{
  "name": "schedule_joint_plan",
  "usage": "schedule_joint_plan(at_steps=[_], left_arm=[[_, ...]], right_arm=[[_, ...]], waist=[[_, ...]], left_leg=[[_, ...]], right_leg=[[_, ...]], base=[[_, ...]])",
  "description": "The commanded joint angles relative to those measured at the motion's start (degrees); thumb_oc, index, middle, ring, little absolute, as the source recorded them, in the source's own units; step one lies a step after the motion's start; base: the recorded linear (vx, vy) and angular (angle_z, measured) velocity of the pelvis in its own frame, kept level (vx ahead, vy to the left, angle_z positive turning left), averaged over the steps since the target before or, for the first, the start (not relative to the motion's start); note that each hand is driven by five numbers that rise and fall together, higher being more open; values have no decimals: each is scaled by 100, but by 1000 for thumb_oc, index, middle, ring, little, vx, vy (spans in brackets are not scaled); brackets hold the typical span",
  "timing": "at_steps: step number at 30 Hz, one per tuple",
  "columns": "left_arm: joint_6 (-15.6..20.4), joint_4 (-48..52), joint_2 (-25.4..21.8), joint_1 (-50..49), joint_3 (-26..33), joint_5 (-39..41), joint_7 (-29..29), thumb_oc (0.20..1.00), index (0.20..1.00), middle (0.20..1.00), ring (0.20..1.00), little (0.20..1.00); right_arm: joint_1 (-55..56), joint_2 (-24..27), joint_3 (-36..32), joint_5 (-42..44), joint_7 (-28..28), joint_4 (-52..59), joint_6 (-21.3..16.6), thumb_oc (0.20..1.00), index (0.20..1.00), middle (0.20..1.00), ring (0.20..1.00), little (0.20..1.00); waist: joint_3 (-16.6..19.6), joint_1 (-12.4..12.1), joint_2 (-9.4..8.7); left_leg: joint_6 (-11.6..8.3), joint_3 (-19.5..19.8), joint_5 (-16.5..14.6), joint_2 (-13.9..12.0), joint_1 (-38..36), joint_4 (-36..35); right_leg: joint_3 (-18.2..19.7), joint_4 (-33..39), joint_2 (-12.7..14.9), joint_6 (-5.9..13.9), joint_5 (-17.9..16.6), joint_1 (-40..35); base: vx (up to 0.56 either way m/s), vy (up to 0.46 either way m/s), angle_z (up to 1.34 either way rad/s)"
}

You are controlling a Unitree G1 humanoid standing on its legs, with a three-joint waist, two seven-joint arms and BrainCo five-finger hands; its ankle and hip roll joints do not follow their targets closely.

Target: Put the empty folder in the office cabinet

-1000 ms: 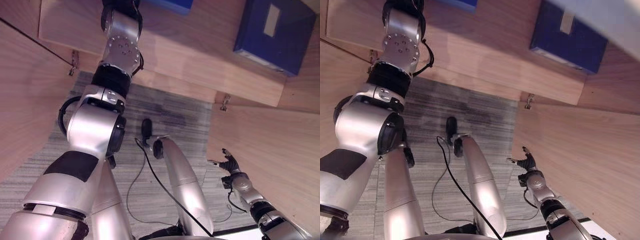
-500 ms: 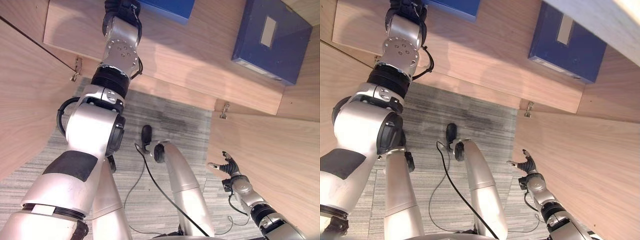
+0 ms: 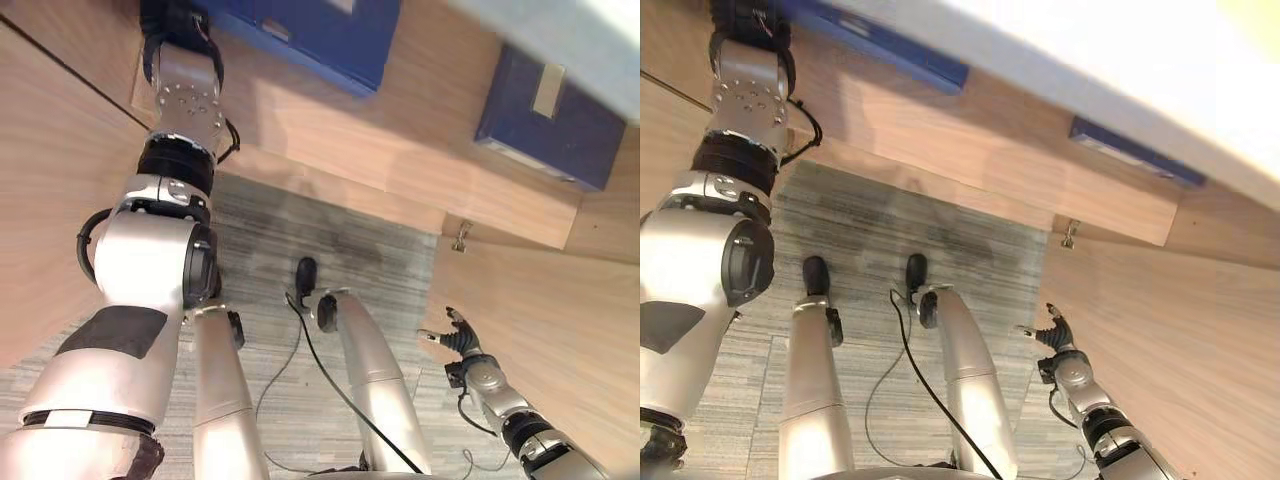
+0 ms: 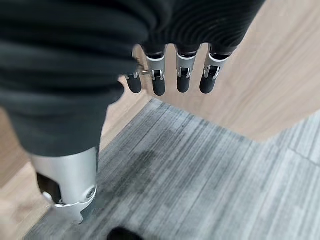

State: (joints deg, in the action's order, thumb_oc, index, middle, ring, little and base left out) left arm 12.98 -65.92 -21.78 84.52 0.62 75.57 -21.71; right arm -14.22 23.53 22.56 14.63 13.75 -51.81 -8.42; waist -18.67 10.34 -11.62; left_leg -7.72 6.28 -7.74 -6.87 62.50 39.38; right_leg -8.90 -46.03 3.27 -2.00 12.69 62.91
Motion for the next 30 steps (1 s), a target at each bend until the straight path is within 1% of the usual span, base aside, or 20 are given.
schedule_joint_plan(at_steps=[1,2,3,5,7,8,9,10,11,13,15,17,18,19,20,21,22,23,25,30], left_arm=[[147,-610,-726,-346,508,-429,-447,1000,1000,1000,1000,1000],[26,-778,-879,-349,544,-584,-468,1000,1000,1000,1000,1000],[-9,-873,-985,-380,557,-706,-493,1000,1000,1000,1000,1000],[-32,-933,-1095,-364,518,-746,-468,1000,1000,1000,1000,1000],[-64,-981,-1164,-401,494,-768,-462,1000,1000,1000,1000,1000],[-95,-1043,-1197,-494,539,-793,-433,1000,1000,1000,1000,1000],[-112,-1079,-1180,-608,595,-795,-433,1000,1000,1000,1000,1000],[-157,-1142,-1141,-806,681,-839,-415,1000,1000,1000,1000,1000],[-158,-1140,-1139,-820,688,-843,-412,1000,1000,1000,1000,1000],[-194,-1221,-1044,-1064,821,-866,-412,1000,1000,1000,1000,1000],[-207,-1229,-993,-1158,858,-874,-410,1000,1000,1000,1000,1000],[-215,-1214,-791,-1410,1010,-878,-408,1000,1000,1000,1000,1000],[-211,-1199,-779,-1432,1018,-882,-412,1000,1000,1000,1000,1000],[-217,-1178,-615,-1628,1096,-892,-405,1000,1000,1000,1000,1000],[-201,-1135,-497,-1737,1144,-879,-403,1000,1000,1000,1000,1000],[-196,-1115,-486,-1752,1143,-882,-412,1000,1000,1000,1000,1000],[-186,-1085,-402,-1834,1179,-878,-408,1000,1000,1000,1000,1000],[-152,-977,-183,-2044,1230,-849,-385,1000,1000,1000,1000,1000],[-111,-904,-86,-2120,1236,-832,-393,1000,1000,1000,1000,1000],[76,-655,461,-2567,1309,-731,-357,1000,1000,1000,1000,1000]], right_arm=[[221,173,-10,17,117,49,39,1000,1000,1000,1000,1000],[224,182,-5,-14,116,93,41,1000,1000,1000,1000,1000],[237,197,-16,-32,120,73,42,1000,1000,1000,1000,1000],[236,204,-16,-27,130,28,37,1000,1000,1000,1000,1000],[249,199,-41,-34,130,14,44,1000,1000,1000,1000,1000],[290,182,-55,-37,122,-14,48,1000,1000,1000,1000,1000],[307,161,-59,-57,124,-9,55,1000,1000,1000,1000,1000],[350,122,-59,-74,126,-34,74,1000,1000,1000,1000,1000],[356,123,-55,-75,127,-37,73,1000,1000,1000,1000,1000],[367,55,-51,-86,140,-83,100,1000,1000,1000,1000,1000],[390,47,-39,-103,146,-92,105,1000,1000,1000,1000,1000],[436,-46,-32,-96,136,-135,133,1000,1000,1000,1000,1000],[445,-43,-29,-97,137,-138,132,1000,1000,1000,1000,1000],[479,-104,-15,-79,124,-187,146,1000,1000,1000,1000,1000],[507,-148,3,-85,116,-167,150,1000,1000,1000,1000,1000],[513,-150,1,-88,117,-164,152,1000,1000,1000,1000,1000],[548,-171,11,-84,109,-157,157,1000,1000,1000,1000,1000],[606,-248,27,-109,91,-158,174,1000,1000,1000,1000,1000],[636,-267,35,-118,86,-178,180,1000,1000,1000,1000,1000],[688,-381,65,-213,90,-328,228,1000,1000,1000,1000,1000]], waist=[[-182,175,84],[-174,169,86],[-151,164,97],[-163,154,108],[-134,154,124],[-111,151,144],[-85,146,162],[-59,132,167],[-60,130,168],[-9,117,177],[10,111,183],[58,104,176],[57,100,179],[49,81,152],[59,73,148],[98,77,176],[72,60,152],[129,43,142],[144,38,142],[280,5,110]], left_leg=[[412,-38,-772,31,-750,-40],[343,-79,-607,13,-1049,-448],[293,-96,-504,-6,-1221,-684],[246,-118,-325,-16,-1452,-1005],[211,-116,-216,-29,-1677,-1284],[183,-123,-121,-51,-1893,-1544],[152,-153,-47,-44,-2095,-1750],[111,-178,95,-65,-2374,-2082],[110,-182,113,-69,-2404,-2118],[87,-201,219,-85,-2626,-2382],[85,-212,269,-93,-2727,-2491],[69,-232,340,-115,-2927,-2699],[69,-236,353,-118,-2954,-2725],[72,-329,566,-104,-3058,-2865],[57,-355,610,-94,-3155,-2964],[48,-295,501,-108,-3238,-3016],[52,-363,662,-97,-3253,-3074],[21,-384,772,-106,-3428,-3293],[11,-410,817,-107,-3531,-3407],[-41,-497,1007,-133,-3903,-3911]], right_leg=[[350,149,230,661,272,-470],[344,455,222,708,165,-717],[337,678,235,749,89,-884],[317,940,222,794,-23,-1100],[286,1184,216,839,-120,-1287],[263,1419,215,880,-208,-1465],[245,1608,218,927,-299,-1623],[215,1924,217,985,-441,-1859],[215,1950,214,988,-457,-1885],[182,2226,218,1047,-608,-2064],[172,2325,216,1063,-661,-2140],[152,2550,232,1100,-759,-2325],[152,2575,228,1101,-771,-2350],[53,2770,278,1086,-1013,-2445],[40,2853,281,1105,-1074,-2519],[127,2866,243,1150,-951,-2583],[34,2944,279,1114,-1107,-2596],[14,3145,286,1146,-1200,-2759],[10,3269,276,1161,-1243,-2863],[6,3844,219,1229,-1503,-3251]], base=[[0,0,0],[38,-21,1],[0,0,0],[0,0,0],[0,0,0],[0,0,0],[32,3,-1],[0,0,0],[10,8,-3],[6,4,-2],[8,6,-4],[13,6,-4],[-81,25,-1],[-85,24,-1],[9,25,-4],[9,9,-7],[23,14,-9],[-71,13,-2],[0,0,0],[2,-2,-2]])
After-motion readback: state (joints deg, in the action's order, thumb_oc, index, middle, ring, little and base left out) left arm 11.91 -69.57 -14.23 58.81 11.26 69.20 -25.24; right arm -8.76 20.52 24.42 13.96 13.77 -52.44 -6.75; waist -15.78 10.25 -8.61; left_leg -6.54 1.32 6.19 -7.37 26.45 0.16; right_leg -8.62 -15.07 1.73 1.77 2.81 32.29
